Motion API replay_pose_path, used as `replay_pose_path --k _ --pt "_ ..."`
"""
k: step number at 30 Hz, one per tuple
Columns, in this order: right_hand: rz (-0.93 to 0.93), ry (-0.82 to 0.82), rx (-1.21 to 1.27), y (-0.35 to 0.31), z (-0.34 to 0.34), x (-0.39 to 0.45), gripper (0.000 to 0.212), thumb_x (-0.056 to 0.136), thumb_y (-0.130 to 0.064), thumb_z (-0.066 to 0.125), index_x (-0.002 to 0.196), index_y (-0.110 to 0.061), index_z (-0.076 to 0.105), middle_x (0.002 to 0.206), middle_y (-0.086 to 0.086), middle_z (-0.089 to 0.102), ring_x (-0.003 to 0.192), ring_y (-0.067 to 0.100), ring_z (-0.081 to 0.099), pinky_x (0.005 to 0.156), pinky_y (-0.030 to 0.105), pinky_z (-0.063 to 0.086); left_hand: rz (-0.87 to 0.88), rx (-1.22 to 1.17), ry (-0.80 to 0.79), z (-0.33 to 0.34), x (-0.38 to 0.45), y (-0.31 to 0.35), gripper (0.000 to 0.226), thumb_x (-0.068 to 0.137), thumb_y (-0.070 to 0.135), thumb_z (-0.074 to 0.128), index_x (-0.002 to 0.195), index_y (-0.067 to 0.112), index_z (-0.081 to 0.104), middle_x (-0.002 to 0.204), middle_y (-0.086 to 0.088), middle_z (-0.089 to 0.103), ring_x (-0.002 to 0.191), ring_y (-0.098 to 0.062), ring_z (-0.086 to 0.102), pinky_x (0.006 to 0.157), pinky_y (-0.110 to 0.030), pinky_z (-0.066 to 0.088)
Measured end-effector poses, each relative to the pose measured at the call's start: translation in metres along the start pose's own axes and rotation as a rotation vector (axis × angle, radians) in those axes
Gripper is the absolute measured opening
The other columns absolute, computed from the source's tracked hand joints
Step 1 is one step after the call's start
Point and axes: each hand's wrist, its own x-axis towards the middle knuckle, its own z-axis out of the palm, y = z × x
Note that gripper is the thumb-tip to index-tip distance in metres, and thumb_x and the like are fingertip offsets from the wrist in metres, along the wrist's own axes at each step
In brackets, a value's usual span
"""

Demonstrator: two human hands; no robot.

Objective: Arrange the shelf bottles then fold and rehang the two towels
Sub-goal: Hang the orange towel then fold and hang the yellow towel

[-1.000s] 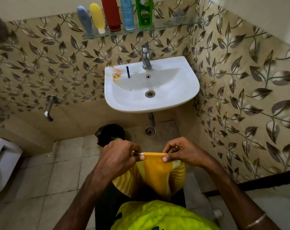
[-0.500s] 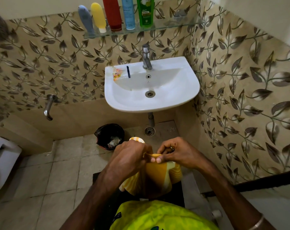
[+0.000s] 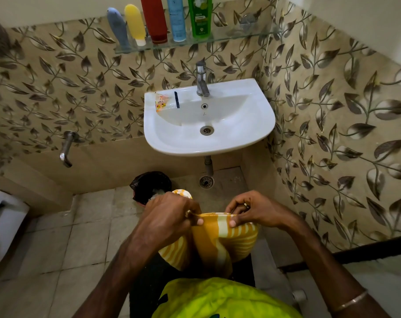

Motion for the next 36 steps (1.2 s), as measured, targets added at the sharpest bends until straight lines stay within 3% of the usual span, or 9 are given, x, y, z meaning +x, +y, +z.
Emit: replay_pose_path --k 9,12,15,20,23,26,29,31,36 --pt "-0.088 0.183 -0.005 -0.011 0.017 0.000 0.023 0.070 -0.017 0.091 0.085 -0.008 0.077 0.073 0.002 0.075 0.066 0.004 0.067 0.060 0.018 0.050 -0.109 0.000 0.036 0.003 0.002 -0.014 0.037 0.090 0.052 0.062 0.125 0.039 0.062 0.113 0.007 0.071 0.103 -0.015 0.065 0.085 -0.034 0.054" --pt "-0.117 0.197 -0.046 -0.014 0.026 -0.001 0.022 0.069 -0.019 0.092 0.083 -0.009 0.077 0.068 -0.006 0.074 0.063 -0.001 0.067 0.057 0.014 0.047 -0.059 -0.007 -0.035 0.010 0.003 -0.010 0.071 0.088 0.050 0.065 0.149 0.046 0.029 0.127 0.003 0.067 0.112 -0.018 0.064 0.093 -0.036 0.053" --pt "-0.137 0.192 -0.058 -0.016 0.030 0.000 0.021 0.069 -0.021 0.092 0.082 -0.014 0.077 0.073 -0.005 0.075 0.067 0.002 0.069 0.060 0.017 0.050 0.066 0.033 -0.073 0.016 0.003 0.003 0.084 0.088 0.052 0.064 0.151 0.055 0.007 0.122 0.005 0.070 0.106 -0.016 0.067 0.085 -0.032 0.053" --pt "-0.172 0.179 -0.054 -0.018 0.029 0.001 0.020 0.069 -0.020 0.093 0.081 -0.015 0.078 0.073 -0.004 0.075 0.067 0.002 0.067 0.060 0.020 0.050 0.083 0.011 -0.030 0.014 0.009 0.012 0.040 0.089 0.053 0.062 0.127 0.045 0.055 0.110 0.005 0.072 0.103 -0.018 0.067 0.079 -0.034 0.055" --pt "-0.145 0.108 -0.033 -0.017 0.023 -0.001 0.021 0.072 -0.024 0.091 0.086 -0.015 0.078 0.081 0.002 0.076 0.072 0.008 0.069 0.068 0.029 0.055 0.062 0.019 -0.023 0.010 0.011 0.014 0.030 0.089 0.056 0.061 0.115 0.041 0.064 0.100 0.004 0.072 0.096 -0.018 0.067 0.073 -0.032 0.052" --pt "-0.082 -0.015 -0.115 -0.013 0.017 0.000 0.041 0.076 -0.058 0.078 0.097 -0.023 0.077 0.094 0.000 0.076 0.087 0.012 0.070 0.079 0.038 0.056 0.071 0.009 -0.013 0.009 0.008 0.019 0.028 0.089 0.055 0.062 0.113 0.040 0.065 0.096 0.006 0.072 0.092 -0.017 0.067 0.072 -0.032 0.054" --pt "0.031 -0.127 -0.251 -0.006 0.014 -0.001 0.072 0.071 -0.086 0.055 0.103 -0.025 0.074 0.101 0.003 0.073 0.090 0.018 0.067 0.076 0.036 0.050 0.068 0.004 -0.001 0.008 0.005 0.018 0.026 0.090 0.051 0.063 0.113 0.039 0.066 0.100 0.008 0.071 0.095 -0.014 0.066 0.075 -0.032 0.054" --pt "0.072 -0.132 -0.258 -0.004 0.010 -0.004 0.072 0.075 -0.084 0.053 0.105 -0.022 0.074 0.102 0.005 0.072 0.092 0.018 0.066 0.077 0.035 0.049 0.066 0.006 0.007 0.006 0.004 0.017 0.027 0.090 0.051 0.063 0.114 0.039 0.067 0.102 0.009 0.071 0.098 -0.013 0.066 0.075 -0.030 0.052" --pt "0.023 -0.059 -0.182 -0.004 -0.002 -0.007 0.034 0.078 -0.045 0.081 0.104 -0.023 0.077 0.103 -0.005 0.077 0.095 0.009 0.072 0.085 0.033 0.059 0.034 -0.007 0.004 0.001 0.001 0.006 0.029 0.090 0.052 0.063 0.114 0.036 0.069 0.102 0.009 0.073 0.097 -0.011 0.067 0.079 -0.034 0.057"
